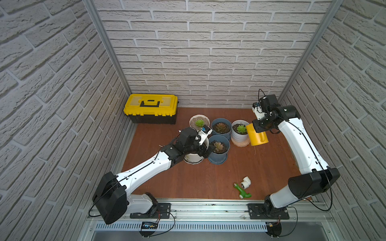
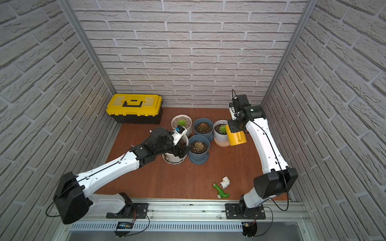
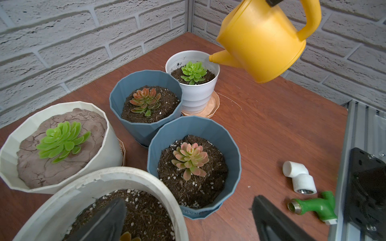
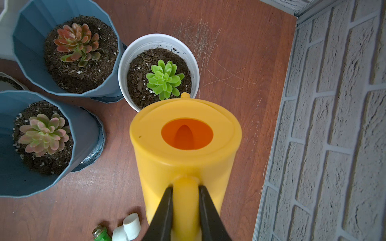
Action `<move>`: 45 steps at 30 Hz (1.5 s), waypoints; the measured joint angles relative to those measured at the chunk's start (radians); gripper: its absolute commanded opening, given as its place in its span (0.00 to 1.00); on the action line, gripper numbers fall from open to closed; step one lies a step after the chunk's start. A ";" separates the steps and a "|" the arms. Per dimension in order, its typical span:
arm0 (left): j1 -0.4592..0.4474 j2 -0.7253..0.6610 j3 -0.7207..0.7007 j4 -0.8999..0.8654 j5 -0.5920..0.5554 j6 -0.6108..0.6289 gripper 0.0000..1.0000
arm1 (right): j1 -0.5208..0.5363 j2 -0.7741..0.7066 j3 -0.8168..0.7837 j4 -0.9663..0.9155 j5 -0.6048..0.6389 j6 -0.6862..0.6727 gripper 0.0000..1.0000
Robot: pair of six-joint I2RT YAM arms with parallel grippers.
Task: Water the succulent around the soil edge
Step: Water the soil of the potted plant with water.
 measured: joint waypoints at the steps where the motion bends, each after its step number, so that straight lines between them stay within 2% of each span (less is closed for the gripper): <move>1: 0.000 0.000 0.000 0.000 0.000 0.000 0.98 | 0.000 -0.003 -0.003 -0.001 -0.003 0.000 0.03; 35: -0.006 0.000 0.000 0.000 -0.001 0.000 0.98 | 0.072 -0.007 -0.002 -0.010 -0.096 0.020 0.03; 45: -0.006 0.000 0.000 0.000 -0.005 0.001 0.98 | 0.098 0.048 0.051 -0.016 -0.103 0.022 0.03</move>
